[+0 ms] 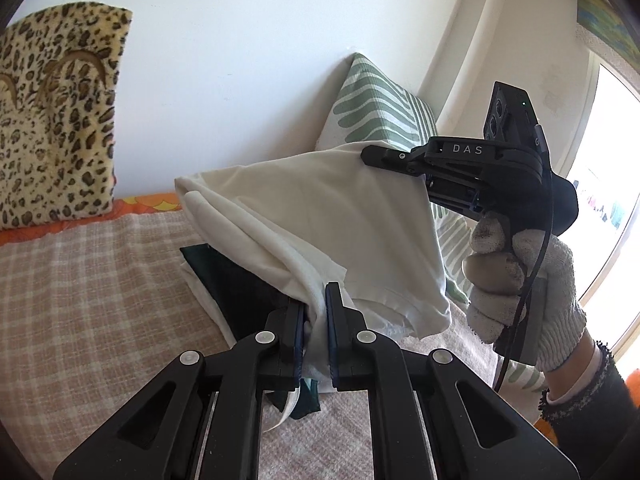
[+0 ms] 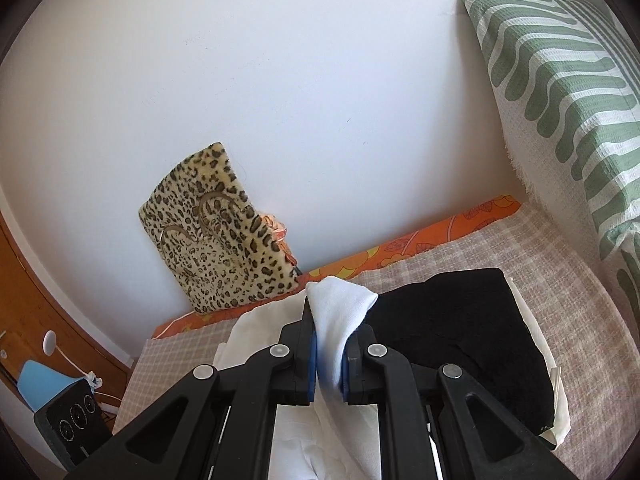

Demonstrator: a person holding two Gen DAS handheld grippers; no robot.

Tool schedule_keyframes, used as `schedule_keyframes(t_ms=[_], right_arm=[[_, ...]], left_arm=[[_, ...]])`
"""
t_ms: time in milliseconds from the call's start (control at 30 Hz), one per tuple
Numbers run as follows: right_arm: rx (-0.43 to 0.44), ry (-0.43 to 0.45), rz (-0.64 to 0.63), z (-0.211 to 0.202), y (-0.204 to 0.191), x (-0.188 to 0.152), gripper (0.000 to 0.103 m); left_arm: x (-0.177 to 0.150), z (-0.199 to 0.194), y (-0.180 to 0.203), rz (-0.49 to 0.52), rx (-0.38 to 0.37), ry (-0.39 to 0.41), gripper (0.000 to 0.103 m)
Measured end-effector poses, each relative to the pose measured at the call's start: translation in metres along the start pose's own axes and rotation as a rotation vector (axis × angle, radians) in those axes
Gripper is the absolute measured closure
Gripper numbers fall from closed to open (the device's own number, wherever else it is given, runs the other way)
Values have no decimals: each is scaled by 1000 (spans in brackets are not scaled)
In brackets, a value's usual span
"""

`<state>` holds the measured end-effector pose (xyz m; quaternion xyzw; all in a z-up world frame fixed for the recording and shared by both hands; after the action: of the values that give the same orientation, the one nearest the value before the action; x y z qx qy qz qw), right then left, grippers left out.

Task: Fold small clothes
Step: 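Lift and carry the folded shirt onto the clothes stack by the green pillow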

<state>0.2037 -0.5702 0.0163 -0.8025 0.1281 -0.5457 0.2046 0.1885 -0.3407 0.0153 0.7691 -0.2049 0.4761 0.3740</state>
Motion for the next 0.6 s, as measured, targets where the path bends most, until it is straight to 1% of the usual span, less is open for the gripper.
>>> schedule_keyframes(t_ms=[167,333,467,600], right_arm=[[-30,3,-14,12,23,15,97],[-54,-1,-34,27,40,23,97],[-72,-11,-39,42,55,24,97],[-88,-34,-35,59,74,20,97]], left_arm=[[2,26,5,6,-8,-1,95],[-1,49,1,-7,-7,-14,95],[-10,66,-2,-3,-6,-38,95],[-20,74,-8,-1,5,-69,95]])
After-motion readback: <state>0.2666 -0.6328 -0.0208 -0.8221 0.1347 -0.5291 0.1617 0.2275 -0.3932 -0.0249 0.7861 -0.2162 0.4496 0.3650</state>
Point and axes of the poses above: each gripper's, at about its wrist camera, not at the fingertips, and z roughly the way its jaws point, y to its right, x to its top, the point moved 3 cm from there along z, roughly the way its jaws point, and after that the axes turned 14 degrees about y, right-handed, at the moved point
